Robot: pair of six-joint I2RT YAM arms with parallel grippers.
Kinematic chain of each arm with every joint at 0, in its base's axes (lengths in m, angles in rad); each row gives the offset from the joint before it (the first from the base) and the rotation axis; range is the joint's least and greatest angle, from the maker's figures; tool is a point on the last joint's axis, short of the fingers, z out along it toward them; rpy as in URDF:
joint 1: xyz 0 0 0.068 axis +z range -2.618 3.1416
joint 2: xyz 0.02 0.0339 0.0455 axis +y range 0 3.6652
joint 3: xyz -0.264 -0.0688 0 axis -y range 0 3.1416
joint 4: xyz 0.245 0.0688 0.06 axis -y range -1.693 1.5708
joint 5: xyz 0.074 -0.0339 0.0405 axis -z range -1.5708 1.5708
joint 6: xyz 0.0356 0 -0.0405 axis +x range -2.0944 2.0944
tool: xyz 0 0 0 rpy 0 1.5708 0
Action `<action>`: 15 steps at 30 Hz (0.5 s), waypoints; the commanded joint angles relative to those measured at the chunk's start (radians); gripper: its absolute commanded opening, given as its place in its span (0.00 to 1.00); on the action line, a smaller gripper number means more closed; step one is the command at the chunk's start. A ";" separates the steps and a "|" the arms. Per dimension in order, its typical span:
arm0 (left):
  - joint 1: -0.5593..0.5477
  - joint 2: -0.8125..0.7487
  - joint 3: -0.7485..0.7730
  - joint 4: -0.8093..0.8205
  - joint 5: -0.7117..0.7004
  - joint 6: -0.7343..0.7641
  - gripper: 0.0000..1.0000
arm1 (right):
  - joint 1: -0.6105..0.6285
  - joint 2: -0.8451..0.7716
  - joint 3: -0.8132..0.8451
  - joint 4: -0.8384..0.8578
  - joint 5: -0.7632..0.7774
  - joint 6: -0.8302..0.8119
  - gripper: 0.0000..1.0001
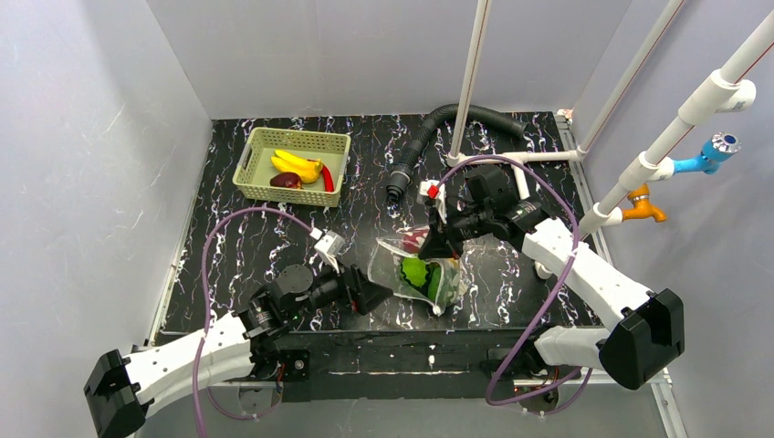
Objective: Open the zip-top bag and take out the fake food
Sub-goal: Pick up the fake fruit from the zipper food storage bag.
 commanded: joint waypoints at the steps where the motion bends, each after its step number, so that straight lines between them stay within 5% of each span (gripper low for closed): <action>1: -0.005 -0.022 0.081 -0.078 -0.017 0.061 0.98 | -0.008 -0.022 -0.002 0.024 -0.026 -0.009 0.01; 15: -0.005 0.032 0.139 -0.104 -0.025 0.078 0.98 | -0.012 -0.017 0.001 0.021 -0.035 -0.007 0.01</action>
